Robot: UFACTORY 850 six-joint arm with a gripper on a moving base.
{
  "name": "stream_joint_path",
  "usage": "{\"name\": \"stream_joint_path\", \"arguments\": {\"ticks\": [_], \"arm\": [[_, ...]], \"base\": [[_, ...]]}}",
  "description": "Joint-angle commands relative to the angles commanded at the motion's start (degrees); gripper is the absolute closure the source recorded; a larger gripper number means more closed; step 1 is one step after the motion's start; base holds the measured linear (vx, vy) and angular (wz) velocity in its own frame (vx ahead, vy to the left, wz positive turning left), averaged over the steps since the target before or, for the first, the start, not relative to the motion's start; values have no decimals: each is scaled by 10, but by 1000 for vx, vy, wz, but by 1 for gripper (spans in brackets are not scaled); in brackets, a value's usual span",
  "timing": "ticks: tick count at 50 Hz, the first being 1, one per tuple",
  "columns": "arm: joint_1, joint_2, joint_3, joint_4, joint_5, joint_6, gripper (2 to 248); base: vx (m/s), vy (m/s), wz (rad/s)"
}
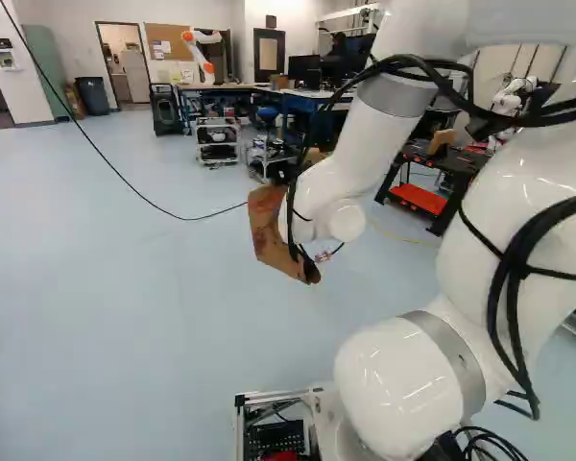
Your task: Pick up the grocery bag from the ground
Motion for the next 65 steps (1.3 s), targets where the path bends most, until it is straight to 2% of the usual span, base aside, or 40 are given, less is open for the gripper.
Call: {"name": "stream_joint_path", "arguments": {"ticks": [16,32,48,65], "arm": [[-42,55,49,0,42,0,228],[-71,94,83,0,71,0,228],[-88,116,103,0,88,0,228],[-92,122,108,0,92,0,228]], "base": [[0,0,0],[0,0,0],[0,0,0],[0,0,0]]}}
